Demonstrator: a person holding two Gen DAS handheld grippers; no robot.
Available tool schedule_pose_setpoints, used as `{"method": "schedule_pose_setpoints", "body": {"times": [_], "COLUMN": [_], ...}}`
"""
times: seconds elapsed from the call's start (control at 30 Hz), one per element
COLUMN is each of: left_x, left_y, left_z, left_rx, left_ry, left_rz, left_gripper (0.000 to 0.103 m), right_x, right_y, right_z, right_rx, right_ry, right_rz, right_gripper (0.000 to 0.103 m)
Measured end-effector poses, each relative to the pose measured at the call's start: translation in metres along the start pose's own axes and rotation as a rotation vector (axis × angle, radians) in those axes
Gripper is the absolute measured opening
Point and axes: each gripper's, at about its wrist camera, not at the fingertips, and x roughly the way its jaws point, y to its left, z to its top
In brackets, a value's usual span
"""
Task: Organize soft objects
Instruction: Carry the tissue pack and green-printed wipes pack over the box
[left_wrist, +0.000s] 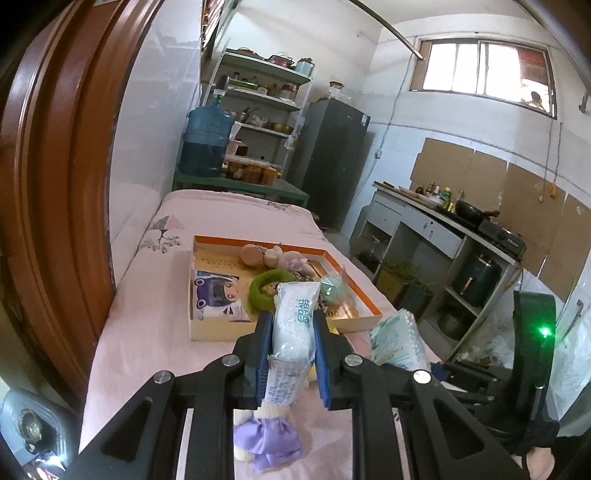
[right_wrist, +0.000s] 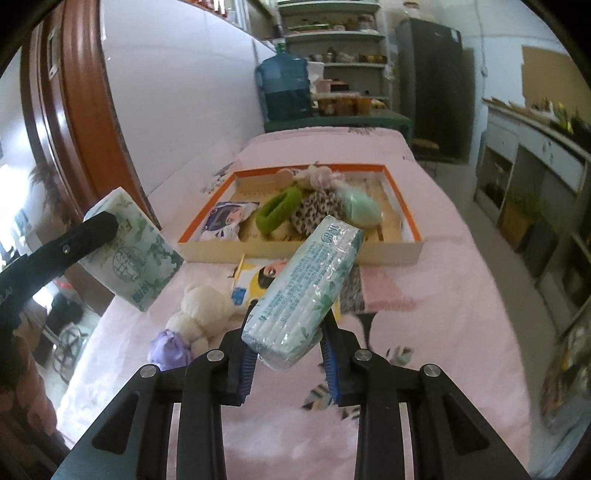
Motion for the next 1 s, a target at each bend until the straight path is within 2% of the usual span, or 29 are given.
{"method": "schedule_pose_setpoints", "body": {"times": [0.5,1.0], "left_x": [0.039,0.087], "left_y": [-0.012,-0.01], "left_z": [0.038,0.068], "left_rx": [0.047,0.086], "left_ry": [0.026,0.059], "left_rz": [0.043,0.094], "left_gripper": [0.021,0.021], "right_x": [0.009,0.043], "right_y": [-0.023,-0.05], "right_z": [0.05,0.082], "right_rx": [-0.127,-0.134], "right_ry": [-0.051,-0.048], "right_rz": [-0.034,-0.048], "right_gripper": [0.031,0.031]}}
